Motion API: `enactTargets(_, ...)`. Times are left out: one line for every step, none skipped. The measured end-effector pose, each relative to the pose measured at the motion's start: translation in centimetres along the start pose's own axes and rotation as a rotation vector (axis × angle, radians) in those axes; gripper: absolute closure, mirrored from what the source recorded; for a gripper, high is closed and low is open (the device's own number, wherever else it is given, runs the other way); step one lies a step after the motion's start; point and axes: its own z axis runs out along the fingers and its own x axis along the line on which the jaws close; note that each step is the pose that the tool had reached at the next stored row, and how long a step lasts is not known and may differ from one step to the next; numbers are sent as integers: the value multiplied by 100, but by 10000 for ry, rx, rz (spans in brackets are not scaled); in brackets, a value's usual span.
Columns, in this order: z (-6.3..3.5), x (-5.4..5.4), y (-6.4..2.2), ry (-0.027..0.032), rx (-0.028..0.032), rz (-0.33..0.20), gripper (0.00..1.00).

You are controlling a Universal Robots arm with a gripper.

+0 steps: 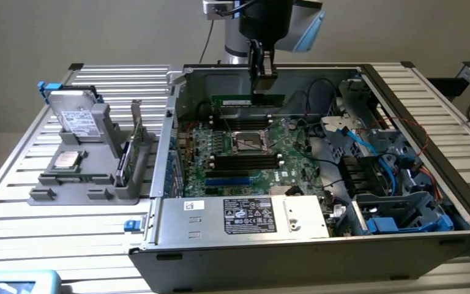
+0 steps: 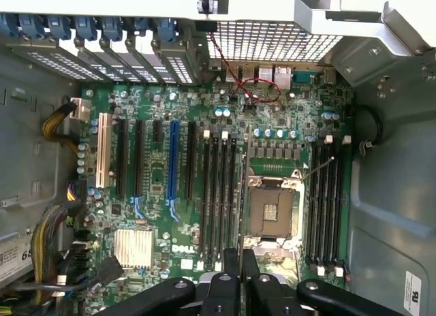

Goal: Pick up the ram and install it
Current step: 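Insert the ram into the slot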

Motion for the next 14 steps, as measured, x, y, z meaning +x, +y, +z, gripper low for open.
enactTargets(18,0,0,0,4,0,86)
enactTargets(36,-1,0,-1,8,1,86)
enactTargets(49,-1,0,-4,19,7,86)
enactTargets(63,-1,0,-9,28,14,86)
enactTargets(78,-2,0,-16,36,19,86)
enactTargets(94,0,1,-27,43,24,86)
enactTargets(109,5,1,-46,46,26,86)
enactTargets(128,8,1,-62,48,27,86)
enactTargets(146,10,2,-70,50,29,86)
enactTargets(165,13,1,-76,53,28,86)
enactTargets(183,16,1,-78,57,28,86)
enactTargets(201,19,2,-79,61,28,86)
enactTargets(218,22,2,-79,64,28,86)
enactTargets(230,28,1,-78,66,27,86)
